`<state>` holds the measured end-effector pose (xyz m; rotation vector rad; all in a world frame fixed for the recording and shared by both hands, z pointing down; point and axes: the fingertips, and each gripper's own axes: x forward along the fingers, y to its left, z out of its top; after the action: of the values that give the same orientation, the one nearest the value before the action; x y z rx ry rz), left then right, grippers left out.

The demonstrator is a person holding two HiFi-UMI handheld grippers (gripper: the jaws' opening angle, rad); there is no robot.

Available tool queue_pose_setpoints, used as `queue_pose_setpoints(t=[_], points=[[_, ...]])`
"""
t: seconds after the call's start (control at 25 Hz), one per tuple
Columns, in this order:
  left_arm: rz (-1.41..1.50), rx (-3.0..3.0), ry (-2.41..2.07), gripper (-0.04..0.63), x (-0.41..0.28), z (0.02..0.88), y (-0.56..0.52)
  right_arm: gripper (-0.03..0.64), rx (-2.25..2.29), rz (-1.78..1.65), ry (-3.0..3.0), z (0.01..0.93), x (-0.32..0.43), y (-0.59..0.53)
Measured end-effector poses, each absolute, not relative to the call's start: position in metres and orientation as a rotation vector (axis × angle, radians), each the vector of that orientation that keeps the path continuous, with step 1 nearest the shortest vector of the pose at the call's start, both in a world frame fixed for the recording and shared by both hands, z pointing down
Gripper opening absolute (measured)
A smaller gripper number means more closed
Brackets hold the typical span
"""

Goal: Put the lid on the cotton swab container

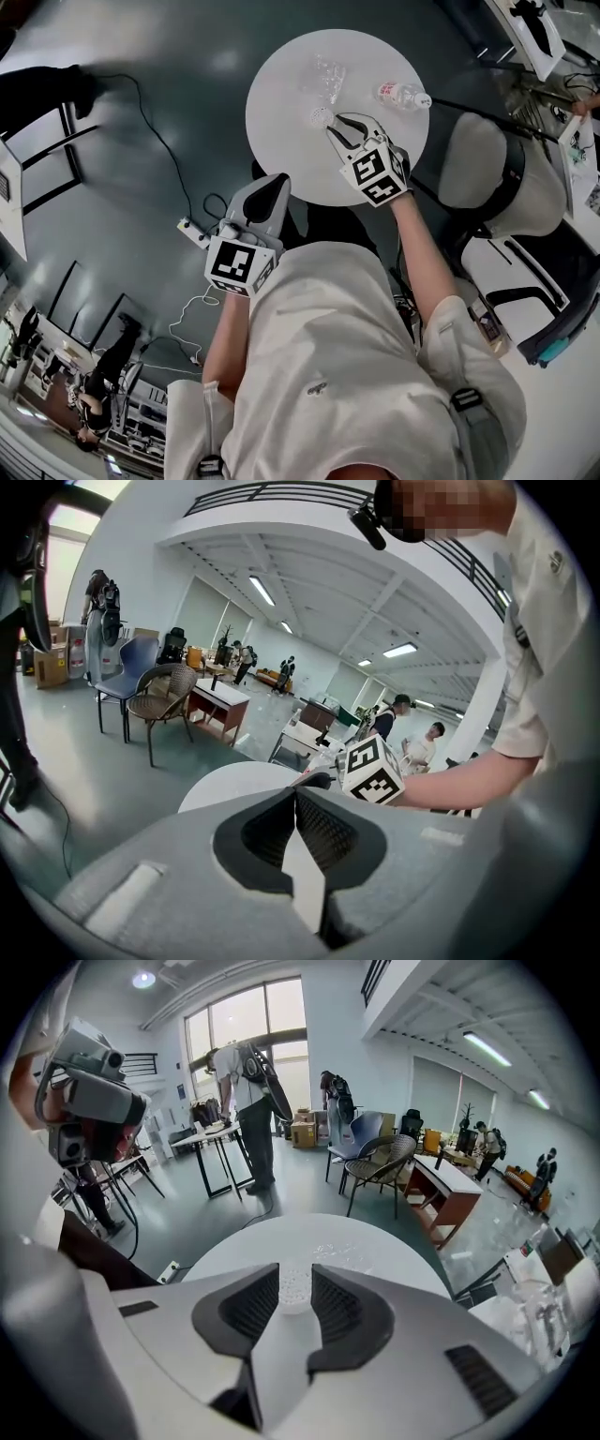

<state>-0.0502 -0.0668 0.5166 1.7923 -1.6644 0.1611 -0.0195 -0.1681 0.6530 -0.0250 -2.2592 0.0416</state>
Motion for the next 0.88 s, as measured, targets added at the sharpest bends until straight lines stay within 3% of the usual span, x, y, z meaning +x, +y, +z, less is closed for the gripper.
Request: queue_pose_setpoints(t=[0.88], points=[[0.144,1.734,-1.720,0.011,-0.060,0.517,-0.055,0.115,-0.140,-0.002,-2.204,0.688,-0.057,-0.158]])
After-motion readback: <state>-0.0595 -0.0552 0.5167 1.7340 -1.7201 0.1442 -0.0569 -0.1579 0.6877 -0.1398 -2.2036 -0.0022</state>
